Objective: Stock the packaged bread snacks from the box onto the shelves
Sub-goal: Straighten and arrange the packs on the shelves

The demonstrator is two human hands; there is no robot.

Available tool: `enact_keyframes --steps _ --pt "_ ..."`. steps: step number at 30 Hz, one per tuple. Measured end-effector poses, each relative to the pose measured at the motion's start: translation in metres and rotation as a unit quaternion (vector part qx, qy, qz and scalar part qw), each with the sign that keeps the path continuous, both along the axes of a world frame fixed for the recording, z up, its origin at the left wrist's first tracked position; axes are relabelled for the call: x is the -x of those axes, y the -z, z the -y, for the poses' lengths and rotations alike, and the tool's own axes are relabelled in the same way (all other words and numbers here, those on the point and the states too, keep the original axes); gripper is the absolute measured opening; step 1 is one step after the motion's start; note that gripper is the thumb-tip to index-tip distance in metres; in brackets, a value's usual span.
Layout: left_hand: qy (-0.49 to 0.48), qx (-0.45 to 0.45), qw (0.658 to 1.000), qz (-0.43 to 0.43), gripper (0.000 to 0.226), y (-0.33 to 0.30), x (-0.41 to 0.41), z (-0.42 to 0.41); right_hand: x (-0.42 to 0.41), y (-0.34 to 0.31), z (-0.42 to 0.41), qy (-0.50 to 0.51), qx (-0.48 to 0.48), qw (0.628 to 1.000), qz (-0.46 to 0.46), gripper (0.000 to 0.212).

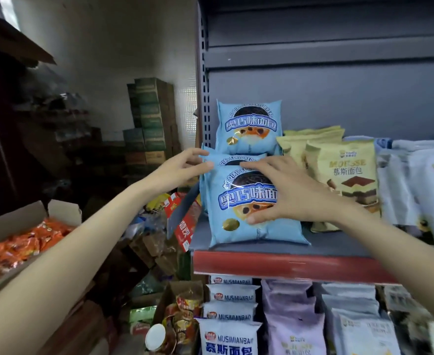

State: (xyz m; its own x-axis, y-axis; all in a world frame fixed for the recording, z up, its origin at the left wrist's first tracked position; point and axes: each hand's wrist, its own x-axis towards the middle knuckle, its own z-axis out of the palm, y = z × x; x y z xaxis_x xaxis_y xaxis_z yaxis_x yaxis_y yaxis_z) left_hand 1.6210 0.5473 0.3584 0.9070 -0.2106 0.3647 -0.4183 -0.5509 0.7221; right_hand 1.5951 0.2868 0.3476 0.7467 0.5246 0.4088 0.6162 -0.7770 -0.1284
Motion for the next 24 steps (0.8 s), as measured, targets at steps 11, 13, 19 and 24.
enact_keyframes --steps 11,13,19,24 --pt "0.07 -0.179 0.978 0.077 0.084 -0.011 0.003 -0.001 0.002 -0.005 -0.025 0.023 0.063 0.997 0.038 0.101" --pt "0.059 -0.192 0.975 0.099 0.078 -0.01 0.001 0.003 -0.005 -0.024 -0.017 -0.001 0.029 0.999 0.021 0.091" --pt "0.057 -0.226 0.968 0.091 0.076 -0.017 -0.004 0.005 -0.074 -0.085 -0.01 0.1 -0.032 0.99 0.089 0.078" --pt "0.047 -0.248 0.964 0.082 0.08 -0.02 -0.004 0.005 -0.114 -0.103 -0.023 0.209 -0.048 0.977 -0.014 0.113"
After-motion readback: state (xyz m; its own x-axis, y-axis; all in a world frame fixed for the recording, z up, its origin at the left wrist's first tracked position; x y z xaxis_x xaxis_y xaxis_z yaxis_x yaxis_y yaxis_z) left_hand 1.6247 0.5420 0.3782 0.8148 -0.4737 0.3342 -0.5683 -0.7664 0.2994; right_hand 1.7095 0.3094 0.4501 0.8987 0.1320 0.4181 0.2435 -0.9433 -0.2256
